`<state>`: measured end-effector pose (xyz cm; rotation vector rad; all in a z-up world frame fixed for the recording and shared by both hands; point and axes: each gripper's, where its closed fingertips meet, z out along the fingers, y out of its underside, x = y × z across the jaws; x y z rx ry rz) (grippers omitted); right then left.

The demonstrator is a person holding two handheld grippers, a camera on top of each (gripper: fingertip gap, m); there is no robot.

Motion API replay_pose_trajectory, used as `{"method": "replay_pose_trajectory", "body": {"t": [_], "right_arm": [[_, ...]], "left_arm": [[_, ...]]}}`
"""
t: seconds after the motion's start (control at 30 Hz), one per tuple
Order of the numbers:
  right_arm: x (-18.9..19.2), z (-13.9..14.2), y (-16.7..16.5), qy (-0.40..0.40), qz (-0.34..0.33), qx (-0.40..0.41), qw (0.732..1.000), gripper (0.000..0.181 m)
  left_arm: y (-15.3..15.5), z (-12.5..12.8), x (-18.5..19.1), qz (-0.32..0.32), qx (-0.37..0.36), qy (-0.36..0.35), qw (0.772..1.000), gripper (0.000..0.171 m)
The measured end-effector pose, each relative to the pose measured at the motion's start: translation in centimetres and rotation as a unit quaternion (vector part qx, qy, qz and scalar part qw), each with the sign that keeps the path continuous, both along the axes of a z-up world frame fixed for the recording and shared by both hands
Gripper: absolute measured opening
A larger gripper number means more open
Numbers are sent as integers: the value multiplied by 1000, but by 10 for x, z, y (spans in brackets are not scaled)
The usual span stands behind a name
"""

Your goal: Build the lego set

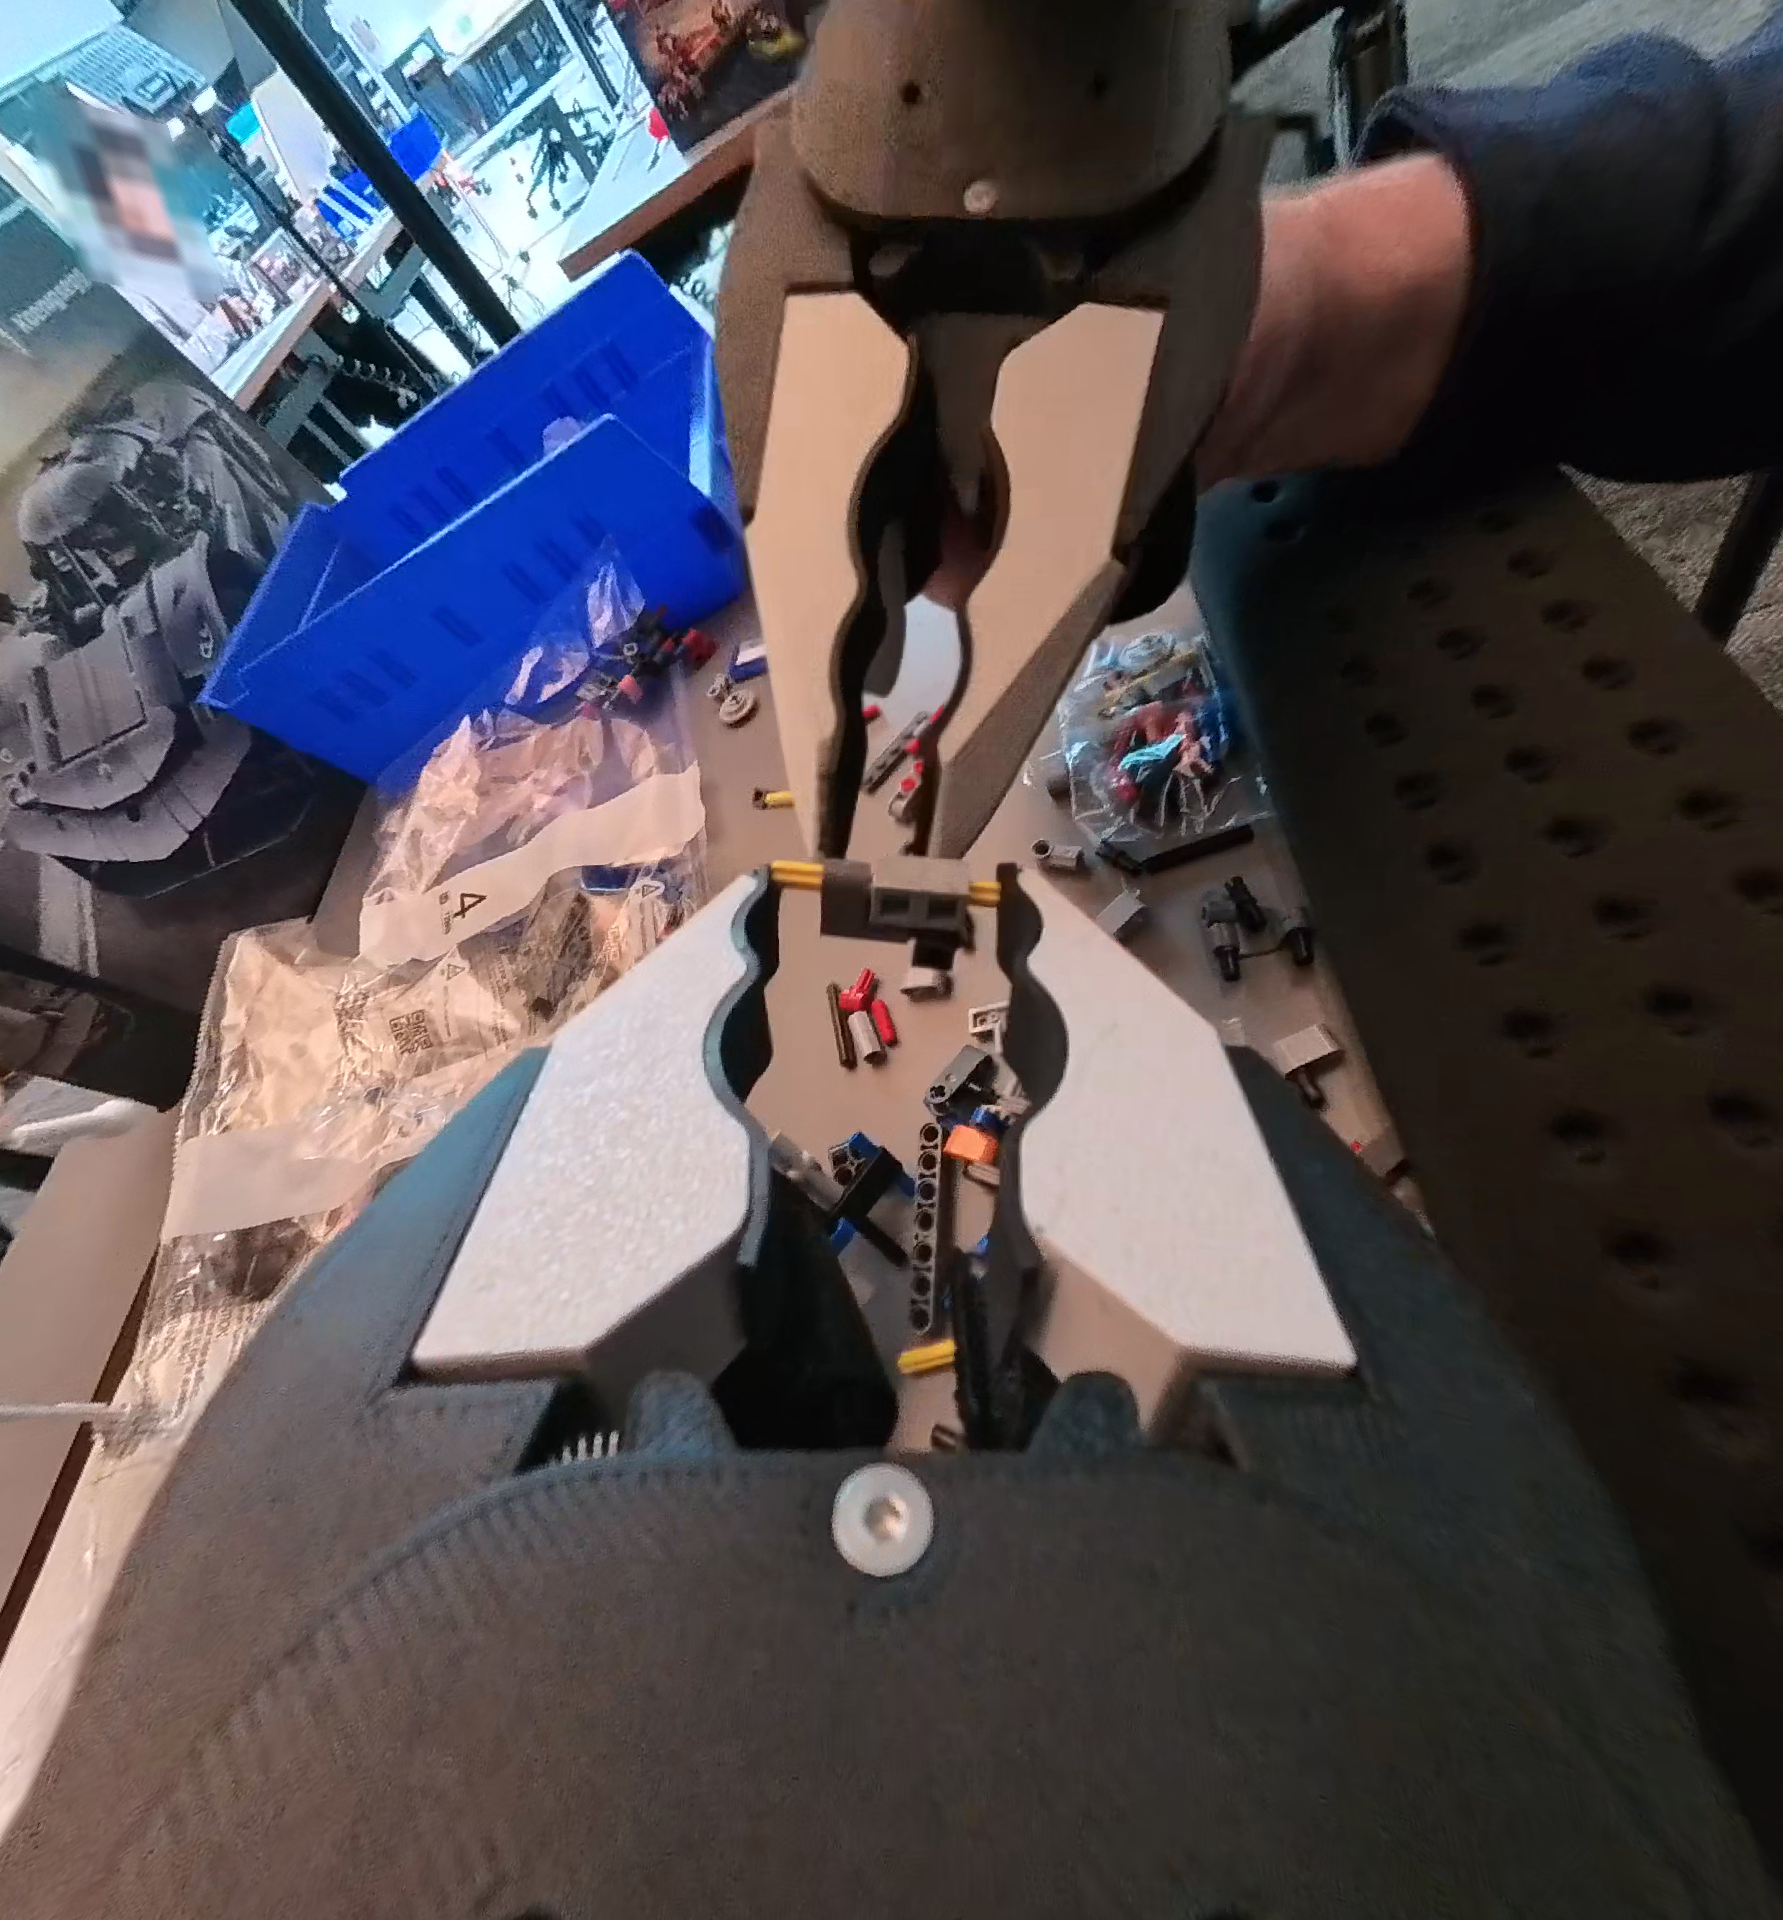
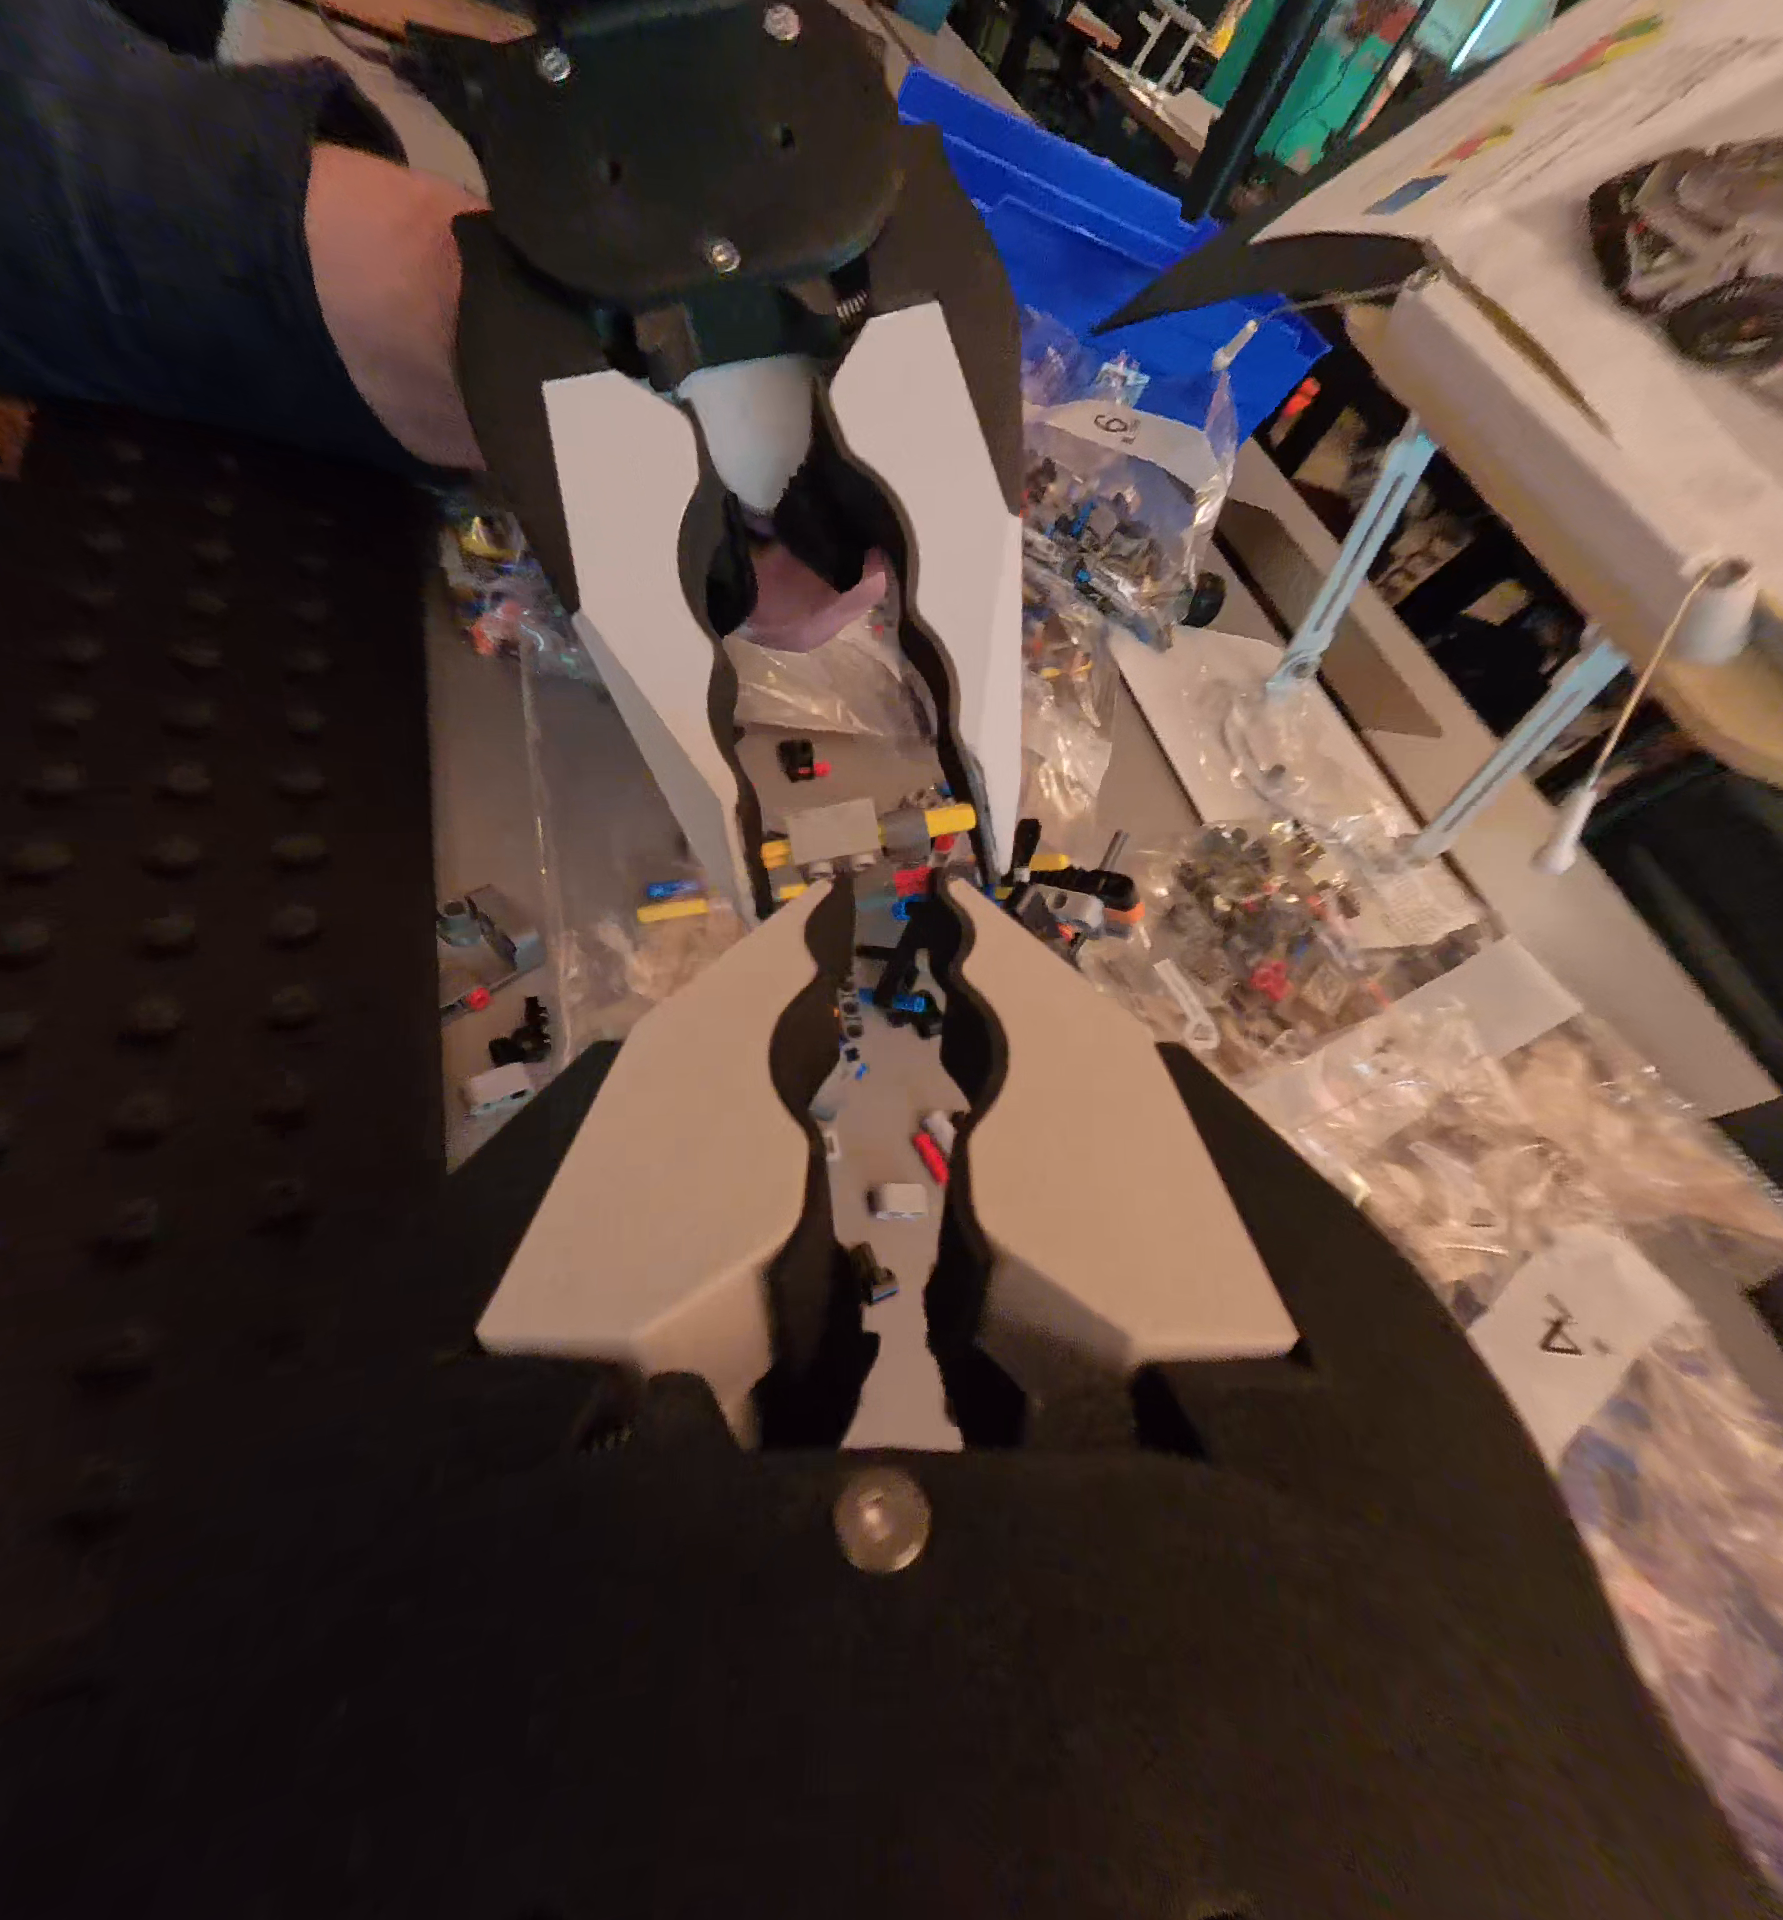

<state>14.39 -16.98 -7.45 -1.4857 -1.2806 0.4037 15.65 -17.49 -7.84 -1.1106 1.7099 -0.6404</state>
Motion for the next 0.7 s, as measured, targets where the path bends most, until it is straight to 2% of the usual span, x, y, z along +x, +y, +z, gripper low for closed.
{"method": "replay_pose_trajectory", "body": {"t": [0.07,0.27,0.43,0.7], "right_arm": [[-1,-1,-1,6,6,-15,1000,3],[0,4,-1,45,15,-43,998,5],[1,10,1,78,15,-59,995,26],[-6,19,-10,98,51,-58,992,10]], "left_arm": [[0,2,1,1,-7,-6,1000,41],[1,7,0,0,-22,-20,1000,41],[-4,17,1,-16,-48,-51,997,41],[-14,26,0,-44,-70,-76,994,41]]}}
